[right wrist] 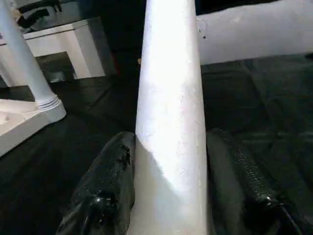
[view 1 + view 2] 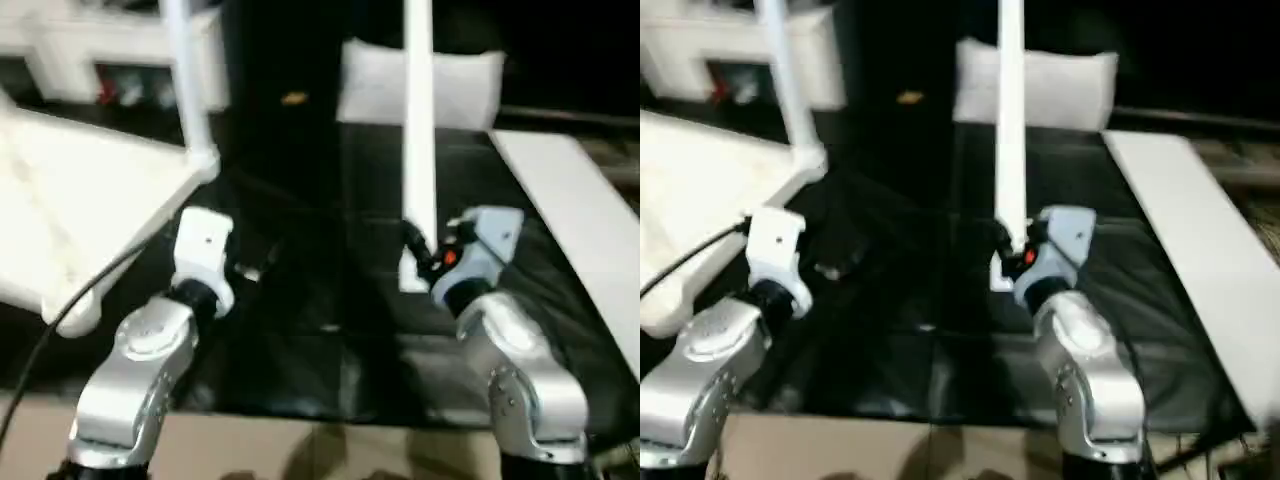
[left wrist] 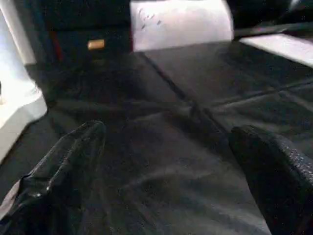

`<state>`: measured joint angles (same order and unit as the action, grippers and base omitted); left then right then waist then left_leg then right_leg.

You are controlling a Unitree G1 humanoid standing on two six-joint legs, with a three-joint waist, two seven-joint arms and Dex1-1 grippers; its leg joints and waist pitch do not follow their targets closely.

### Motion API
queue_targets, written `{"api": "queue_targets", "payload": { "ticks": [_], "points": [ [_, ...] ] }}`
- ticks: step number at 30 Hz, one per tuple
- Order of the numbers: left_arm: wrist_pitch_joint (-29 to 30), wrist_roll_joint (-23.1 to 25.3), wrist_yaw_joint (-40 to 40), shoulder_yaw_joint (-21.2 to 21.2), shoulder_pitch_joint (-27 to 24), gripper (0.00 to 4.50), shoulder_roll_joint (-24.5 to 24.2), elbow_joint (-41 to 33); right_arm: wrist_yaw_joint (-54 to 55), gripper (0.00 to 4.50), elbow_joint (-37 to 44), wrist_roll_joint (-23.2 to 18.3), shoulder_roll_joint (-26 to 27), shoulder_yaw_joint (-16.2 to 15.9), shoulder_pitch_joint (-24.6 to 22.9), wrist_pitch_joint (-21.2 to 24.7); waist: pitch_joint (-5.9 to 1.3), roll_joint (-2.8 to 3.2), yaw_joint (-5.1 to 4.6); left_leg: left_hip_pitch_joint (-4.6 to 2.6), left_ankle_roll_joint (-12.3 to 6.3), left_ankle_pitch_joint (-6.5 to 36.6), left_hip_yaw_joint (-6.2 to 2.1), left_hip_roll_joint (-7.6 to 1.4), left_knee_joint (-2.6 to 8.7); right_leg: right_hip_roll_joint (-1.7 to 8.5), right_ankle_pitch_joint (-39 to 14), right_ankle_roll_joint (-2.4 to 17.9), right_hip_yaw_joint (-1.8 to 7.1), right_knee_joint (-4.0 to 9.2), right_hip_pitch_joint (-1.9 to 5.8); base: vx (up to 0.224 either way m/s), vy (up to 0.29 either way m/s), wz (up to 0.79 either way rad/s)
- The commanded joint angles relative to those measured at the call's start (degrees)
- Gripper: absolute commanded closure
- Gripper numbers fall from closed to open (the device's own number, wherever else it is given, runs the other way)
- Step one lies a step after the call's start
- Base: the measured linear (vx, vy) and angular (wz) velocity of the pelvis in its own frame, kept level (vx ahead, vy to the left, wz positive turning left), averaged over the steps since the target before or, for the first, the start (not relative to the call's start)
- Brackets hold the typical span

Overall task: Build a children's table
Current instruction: Pick table leg

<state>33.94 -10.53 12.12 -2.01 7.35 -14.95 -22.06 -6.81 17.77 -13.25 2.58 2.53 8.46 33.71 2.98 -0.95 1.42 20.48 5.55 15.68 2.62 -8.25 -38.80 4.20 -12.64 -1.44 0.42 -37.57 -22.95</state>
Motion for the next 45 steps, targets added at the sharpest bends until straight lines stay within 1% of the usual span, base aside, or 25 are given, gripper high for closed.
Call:
{"api": "queue_targets", "payload": {
  "ticks": [1, 2, 4, 5, 6, 7, 8, 9, 10, 12, 13, 15, 16, 18, 19, 20, 21, 22, 23, 27, 32, 33, 39, 41, 45],
  "points": [
    [1.3, -0.2, -0.6, 1.2, 0.0, 0.0, -0.2, -0.6, -1.0, 2.64, 0.7, -1.3, 0.2, -0.9, 1.2, 0.6, -3.45, 1.81, -2.81, -1.24, -5.93, 13.3, -2.89, -4.27, 10.26, -2.18, -12.5, 9.4, -1.98, 1.68, 0.95, -0.017, 0.265, 0.03],
    [1.7, -0.6, -0.5, 1.4, 0.1, 0.0, 0.0, -0.9, -2.1, 2.64, 0.9, -2.2, 0.3, -1.2, 1.3, -0.6, -3.44, 3.8, -2.46, -1.76, -5.63, 13.1, -3.19, -3.94, 10.16, -2.08, -2.6, 9.1, -2.67, 0.39, 0.55, -0.017, 0.265, 0.03],
    [2.6, -1.8, 0.1, 2.0, 0.5, 0.0, 0.7, -1.5, -3.5, 2.64, 1.1, -2.9, 0.4, -1.7, 1.6, -3.1, -2.97, 4.04, -2.56, -1.17, -3.57, 8.6, -3.66, -4.25, 9.96, -1.31, 3.2, 8.1, -2.98, 1.23, 1.4, -0.03, 0.213, 0.07],
    [3.0, -1.9, 0.1, 2.1, 0.9, 0.0, 0.9, -1.5, -4.2, 2.64, 1.0, -3.1, 0.0, -2.0, 1.9, -3.9, -2.99, 2.9, -2.21, -0.9, 0.47, 5.9, -1.96, -3.46, 9.01, 0.07, 4.8, 8.0, -2.35, 3.47, 2.12, -0.04, 0.18, 0.06],
    [3.2, -2.0, 0.1, 2.0, 1.1, 0.0, 1.0, -1.4, -4.6, 2.64, 0.9, -3.1, -0.3, -2.2, 2.0, -4.1, -2.82, 2.11, -2.14, -0.2, 2.54, 9.3, -0.97, -2.65, 9.05, 0.77, 2.4, 7.2, -1.78, 4.57, 2.61, -0.047, 0.12, 0.12],
    [3.8, -3.0, 0.7, 1.9, 2.4, 0.0, 1.2, -0.9, -5.6, 2.64, 0.3, -3.9, -0.4, -1.8, 2.6, -4.4, -2.62, 2.21, -1.93, 0.07, 3.43, 12.1, -0.6, -2.35, 9.12, 1.22, -0.1, 7.0, -1.43, 4.95, 2.66, -0.047, 0.058, 0.07],
    [4.0, -3.4, 0.9, 1.9, 2.8, 0.0, 1.3, -0.8, -5.9, 2.64, 0.2, -4.1, -0.4, -1.6, 2.7, -4.5, -2.43, 1.98, -1.65, 0.31, 4.75, 18.6, -0.1, -1.97, 9.38, 1.79, -6.9, 6.2, -1.0, 5.65, 2.52, -0.047, 0.058, 0.07],
    [4.5, -4.4, 1.2, 2.1, 4.0, 0.0, 1.8, -0.3, -7.8, 2.64, -0.2, -5.3, -0.5, -1.4, 3.3, -5.0, -2.26, 1.66, -1.55, 0.12, 4.64, 23.6, 0.45, -1.81, 9.25, 2.16, -13.7, 5.2, -0.69, 6.51, 1.81, 0.0, 0.0, 0.0],
    [4.9, -5.2, 1.7, 2.3, 5.1, 0.0, 2.1, 0.2, -8.7, 2.64, -0.5, -6.0, -0.7, -1.2, 3.7, -4.8, -2.17, 1.66, -1.46, 0.14, 4.6, 25.3, 0.51, -1.89, 9.25, 2.42, -16.6, 5.0, -0.54, 6.77, 1.6, 0.0, 0.0, 0.0],
    [5.1, -5.8, 2.3, 2.2, 6.1, 0.0, 2.3, 0.5, -9.0, 2.64, -0.8, -6.5, -0.7, -0.7, 4.1, -4.6, -2.33, 1.35, -1.46, 0.97, 3.99, 24.4, 0.92, -1.94, 9.29, 3.02, -19.5, 4.9, -0.24, 7.23, 1.92, 0.0, 0.0, 0.0],
    [6.9, -10.0, 3.9, 3.4, 8.5, 0.0, 4.0, 0.9, -11.2, 2.64, -1.1, -10.2, -1.4, 0.5, 5.4, -0.3, -2.81, 0.87, -1.42, 1.44, 3.09, 19.9, 1.34, -1.8, 9.16, 3.16, -16.8, 5.1, -0.13, 7.02, 2.56, -0.023, -0.05, -0.05],
    [7.9, -12.3, 4.7, 4.1, 9.5, 0.0, 4.8, 0.7, -12.5, 2.64, -1.2, -12.7, -1.6, 1.2, 5.8, 1.4, -3.11, 0.59, -1.11, 1.64, 1.33, 12.7, 2.32, -1.74, 8.86, 3.0, -11.0, 6.4, -0.09, 6.72, 2.79, -0.018, -0.055, -0.04],
    [9.5, -16.3, 6.2, 5.3, 11.5, 0.0, 6.2, 0.7, -15.7, 2.64, -1.2, -17.3, -2.2, 2.2, 6.0, 3.4, -2.96, 0.6, -0.95, 1.5, 0.62, 12.7, 2.96, -1.89, 8.78, 2.85, -11.7, 7.7, -0.06, 6.77, 2.38, 0.001, -0.07, 0.0],
    [10.5, -19.4, 6.9, 6.3, 12.8, 0.0, 7.3, 0.9, -17.5, 2.64, -1.1, -19.5, -2.5, 2.8, 5.9, 3.6, -3.02, 0.55, -0.85, 2.17, 0.64, 11.5, 3.13, -2.04, 8.76, 2.98, -11.8, 8.1, -0.04, 6.65, 2.76, 0.005, -0.07, -0.02],
    [11.4, -21.8, 7.6, 7.2, 13.8, 0.0, 8.1, 1.1, -18.6, 2.64, -1.3, -21.0, -2.7, 3.3, 5.9, 3.7, -3.33, 0.13, -0.75, 2.38, 0.32, 9.1, 3.59, -1.98, 8.42, 2.91, -10.3, 8.1, 0.06, 6.53, 2.84, 0.013, -0.06, -0.06],
    [11.4, -21.8, 7.6, 7.2, 13.8, 0.0, 8.1, 1.1, -18.6, 2.64, -1.3, -21.0, -2.7, 3.3, 5.9, 3.7, -3.64, 0.21, -0.49, 2.4, -0.17, 5.4, 3.89, -2.06, 8.33, 2.85, -7.1, 8.4, 0.03, 6.18, 3.07, 0.013, -0.06, -0.06],
    [13.2, -28.1, 8.8, 9.3, 16.4, 0.0, 10.2, 1.7, -21.2, 2.64, -1.5, -24.8, -3.2, 4.5, 6.0, 4.6, -3.74, 0.02, -0.48, 2.47, -0.62, 3.1, 4.07, -2.12, 8.23, 2.74, -4.6, 8.6, 0.02, 6.13, 3.1, 0.024, -0.053, -0.05],
    [13.2, -28.1, 8.8, 9.3, 16.4, 0.0, 10.2, 1.7, -21.2, 2.64, -1.5, -24.8, -3.2, 4.5, 6.0, 4.6, -3.95, 0.43, -0.14, 2.25, -0.99, -0.3, 4.39, -2.03, 7.87, 2.6, -0.1, 10.2, -0.01, 5.58, 3.19, 0.031, -0.051, -0.04],
    [14.1, -30.5, 9.0, 10.1, 17.4, 0.0, 10.9, 2.1, -22.3, 2.64, -1.5, -26.8, -3.3, 5.0, 6.1, 5.2, -3.82, 0.21, -0.14, 2.27, -1.58, -2.6, 4.58, -2.07, 7.8, 2.29, 3.4, 11.2, -0.1, 5.43, 3.33, 0.031, -0.051, -0.04],
    [15.7, -34.0, 9.8, 11.4, 19.8, 0.0, 11.9, 3.4, -24.0, 2.64, -0.9, -29.4, -3.5, 5.5, 5.9, 6.0, -3.63, 0.13, 0.32, 1.74, -2.39, -1.6, 5.07, -2.29, 8.01, 2.05, 0.8, 11.8, -0.05, 5.79, 3.41, 0.0, 0.0, 0.0],
    [17.7, -36.2, 9.7, 12.4, 21.9, 0.0, 12.3, 5.5, -25.9, 2.64, 0.2, -31.4, -4.4, 5.2, 5.5, 7.2, -3.41, 0.45, 0.99, 1.18, -0.82, 1.6, 5.22, -2.69, 8.35, 1.77, -4.3, 10.9, -0.03, 6.19, 3.03, 0.0, 0.0, 0.0],
    [18.6, -36.7, 9.8, 12.3, 22.4, 0.18, 11.8, 6.3, -26.7, 2.64, 0.7, -31.3, -5.1, 4.4, 5.2, 6.8, -3.43, 0.71, 1.1, 1.12, -0.61, 2.0, 5.16, -2.71, 8.39, 1.82, -5.0, 10.7, -0.05, 6.19, 3.02, 0.0, 0.0, 0.0],
    [14.0, -35.1, 13.6, 10.1, 22.2, 0.37, 10.1, 7.2, -28.2, 2.64, 1.2, -27.5, -6.6, 1.2, 4.8, 2.5, -3.25, 0.93, 1.25, 1.16, 0.94, 6.8, 5.12, -3.01, 8.91, 1.92, -12.1, 8.5, 0.0, 6.98, 2.57, 0.0, 0.0, 0.0],
    [9.7, -31.2, 16.7, 7.5, 21.4, 0.37, 8.3, 7.1, -28.7, 2.64, 1.2, -26.6, -6.8, 0.3, 4.8, 1.2, -3.26, 1.0, 1.35, 1.23, 1.07, 7.2, 4.96, -3.09, 9.08, 1.91, -12.5, 7.8, 0.01, 7.17, 2.5, 0.0, 0.0, 0.0],
    [9.7, -31.7, 16.7, 7.3, 21.6, 0.37, 7.9, 7.4, -29.4, 2.64, 0.8, -24.5, -7.8, -1.5, 4.3, -0.6, -3.4, 1.02, 1.26, 1.25, 1.74, 6.2, 5.11, -3.11, 8.91, 1.81, -9.6, 8.5, 0.07, 6.68, 2.64, 0.0, 0.0, 0.0]
  ]
}}
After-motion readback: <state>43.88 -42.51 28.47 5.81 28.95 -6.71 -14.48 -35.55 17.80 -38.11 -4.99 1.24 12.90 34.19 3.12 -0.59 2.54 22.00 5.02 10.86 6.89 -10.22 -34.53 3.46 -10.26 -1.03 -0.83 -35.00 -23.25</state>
